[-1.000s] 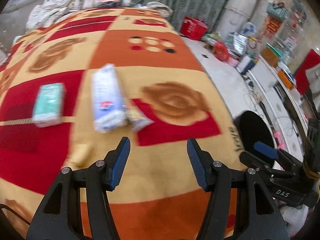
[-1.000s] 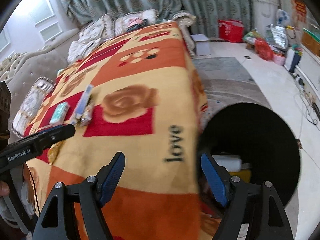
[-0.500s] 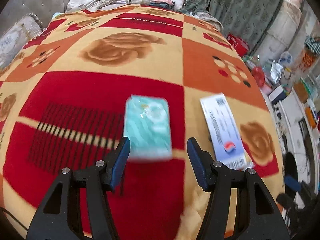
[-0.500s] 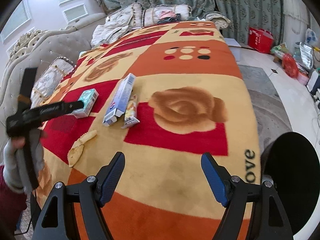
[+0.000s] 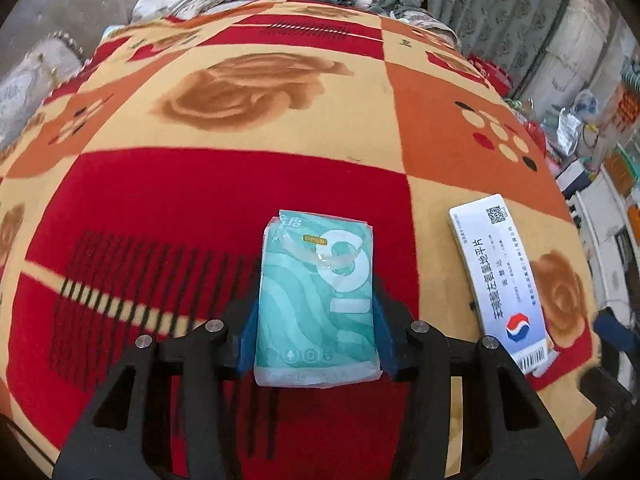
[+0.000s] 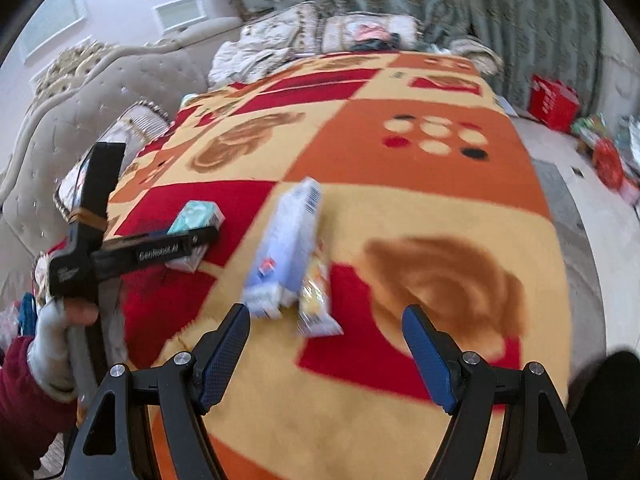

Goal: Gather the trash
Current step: 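Grasp the teal tissue packet with the left gripper while the right gripper grasps the white medicine box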

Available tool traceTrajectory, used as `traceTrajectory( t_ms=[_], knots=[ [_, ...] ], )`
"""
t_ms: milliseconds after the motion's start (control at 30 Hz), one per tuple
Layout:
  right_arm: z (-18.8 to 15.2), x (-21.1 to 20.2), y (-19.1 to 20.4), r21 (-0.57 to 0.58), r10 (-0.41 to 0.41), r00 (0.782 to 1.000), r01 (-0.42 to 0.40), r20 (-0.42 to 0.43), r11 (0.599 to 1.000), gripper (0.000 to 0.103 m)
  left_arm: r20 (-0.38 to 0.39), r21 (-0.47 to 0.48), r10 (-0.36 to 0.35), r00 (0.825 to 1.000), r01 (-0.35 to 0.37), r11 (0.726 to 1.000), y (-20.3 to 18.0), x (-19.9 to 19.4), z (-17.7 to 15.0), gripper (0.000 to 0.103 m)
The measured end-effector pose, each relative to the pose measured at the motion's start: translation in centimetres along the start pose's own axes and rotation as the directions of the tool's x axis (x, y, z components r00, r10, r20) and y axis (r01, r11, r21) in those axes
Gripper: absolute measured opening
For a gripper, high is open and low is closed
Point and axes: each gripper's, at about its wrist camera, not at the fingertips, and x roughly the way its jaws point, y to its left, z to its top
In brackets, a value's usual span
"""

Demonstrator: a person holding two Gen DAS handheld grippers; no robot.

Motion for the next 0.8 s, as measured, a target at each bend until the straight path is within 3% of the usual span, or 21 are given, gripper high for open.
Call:
traceTrajectory(
  t_ms=[233,400,467,667,800],
  knots=[
    [4.4,5.8,3.3,-0.108,0.000,1.000,-0.003,-0.024,0.994,0.076,0.036,-0.012,-0.014,0.999,0.014,1.000,3.0,-4.3,-1.3,0.043],
    [4.8,10.2,4.7,-0.070,0.119,0.985,-0.129,-0.123,0.989,0.073,0.054,-0.031,-0.002,0.999,0.003,1.000,5.4,-5.9,-2.1,0.043],
    [4.4,10.3,5.7,-0.078,0.146,0.981,-0.156,-0.125,0.985,0.072,0.062,-0.041,0.000,0.998,0.002,0.999,6.2,-6.3,-2.4,0.043],
    [5.2,9.4,7.0,-0.105,0.046,0.997,-0.053,-0.063,0.993,0.073,0.067,-0.064,-0.001,0.998,0.005,0.998,7.4,-6.7,-2.9,0.043],
    [6.2,11.5,6.8,-0.042,0.029,0.991,-0.034,-0.127,0.999,0.073,0.070,-0.065,-0.019,0.997,0.023,0.998,6.9,-7.0,-3.0,0.043]
  ],
)
